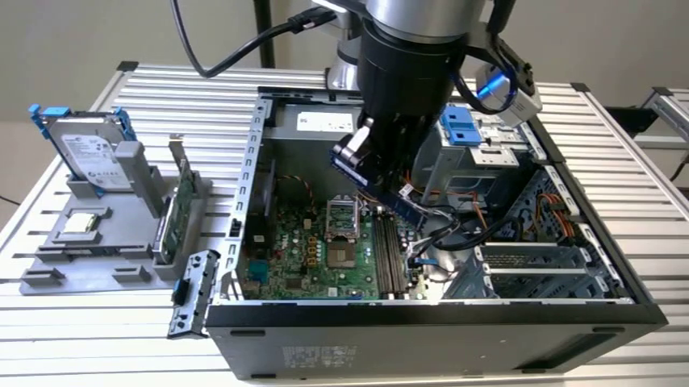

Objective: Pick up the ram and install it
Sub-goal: 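Insert the ram into the slot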

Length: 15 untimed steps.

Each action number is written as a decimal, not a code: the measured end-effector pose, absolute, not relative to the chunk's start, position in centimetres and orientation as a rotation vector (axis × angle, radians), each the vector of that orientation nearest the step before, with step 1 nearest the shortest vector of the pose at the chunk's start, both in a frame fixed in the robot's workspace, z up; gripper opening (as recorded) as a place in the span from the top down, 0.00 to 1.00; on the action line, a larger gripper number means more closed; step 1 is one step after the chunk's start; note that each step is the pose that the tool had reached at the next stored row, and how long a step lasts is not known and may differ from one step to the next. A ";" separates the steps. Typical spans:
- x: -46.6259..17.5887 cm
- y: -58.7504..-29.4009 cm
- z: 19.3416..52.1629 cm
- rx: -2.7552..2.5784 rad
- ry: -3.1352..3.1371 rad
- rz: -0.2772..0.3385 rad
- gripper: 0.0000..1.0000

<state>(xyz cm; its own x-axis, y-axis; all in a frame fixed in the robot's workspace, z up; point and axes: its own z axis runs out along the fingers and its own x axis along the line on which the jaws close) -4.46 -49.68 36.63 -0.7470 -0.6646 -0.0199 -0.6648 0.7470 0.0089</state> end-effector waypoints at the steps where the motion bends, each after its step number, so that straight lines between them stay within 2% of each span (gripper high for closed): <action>1: -4.5 -49.7 36.6 -1.099 2.926 0.024 1.00; 15: -4.5 -49.7 36.6 -0.923 2.986 0.022 1.00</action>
